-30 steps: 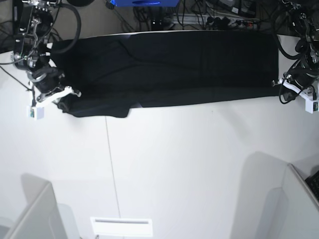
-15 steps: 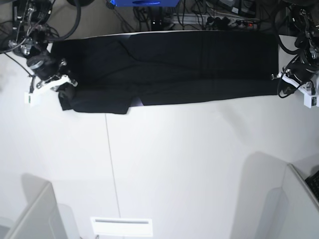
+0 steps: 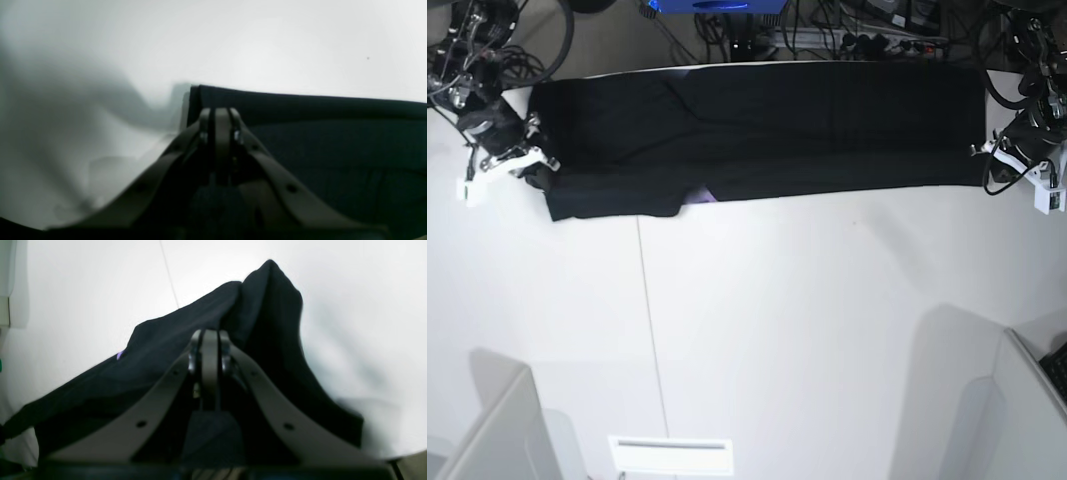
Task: Fold the T-shirt properly
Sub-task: 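Lower the hem onto the folded edge and release both grippers, then move both grippers to the ends of the folded strip and grasp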
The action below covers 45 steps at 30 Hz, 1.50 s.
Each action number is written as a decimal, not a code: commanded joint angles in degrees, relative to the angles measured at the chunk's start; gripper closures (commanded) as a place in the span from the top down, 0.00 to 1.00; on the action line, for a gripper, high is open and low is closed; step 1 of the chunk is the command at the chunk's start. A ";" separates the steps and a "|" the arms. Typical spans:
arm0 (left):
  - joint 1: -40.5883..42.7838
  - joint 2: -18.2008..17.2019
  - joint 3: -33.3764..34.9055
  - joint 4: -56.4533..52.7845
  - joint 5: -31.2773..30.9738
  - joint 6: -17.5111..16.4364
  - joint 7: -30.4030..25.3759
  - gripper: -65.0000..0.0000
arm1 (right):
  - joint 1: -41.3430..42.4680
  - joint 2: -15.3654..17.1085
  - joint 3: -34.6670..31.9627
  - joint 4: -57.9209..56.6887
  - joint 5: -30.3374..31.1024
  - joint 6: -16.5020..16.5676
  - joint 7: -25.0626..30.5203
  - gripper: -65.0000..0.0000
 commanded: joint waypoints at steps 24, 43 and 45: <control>4.74 -0.72 -0.26 1.21 0.16 -0.20 0.54 0.00 | -3.83 -1.41 0.71 -2.20 0.65 0.13 -0.20 0.00; 3.07 3.77 -0.17 1.04 0.16 -0.20 0.54 0.26 | -4.71 -0.88 -5.53 -1.84 -7.08 0.40 10.00 0.23; 2.63 5.70 -0.17 0.07 0.16 -0.11 0.54 0.00 | -4.63 -0.88 -7.81 -2.11 -7.17 2.68 12.38 0.06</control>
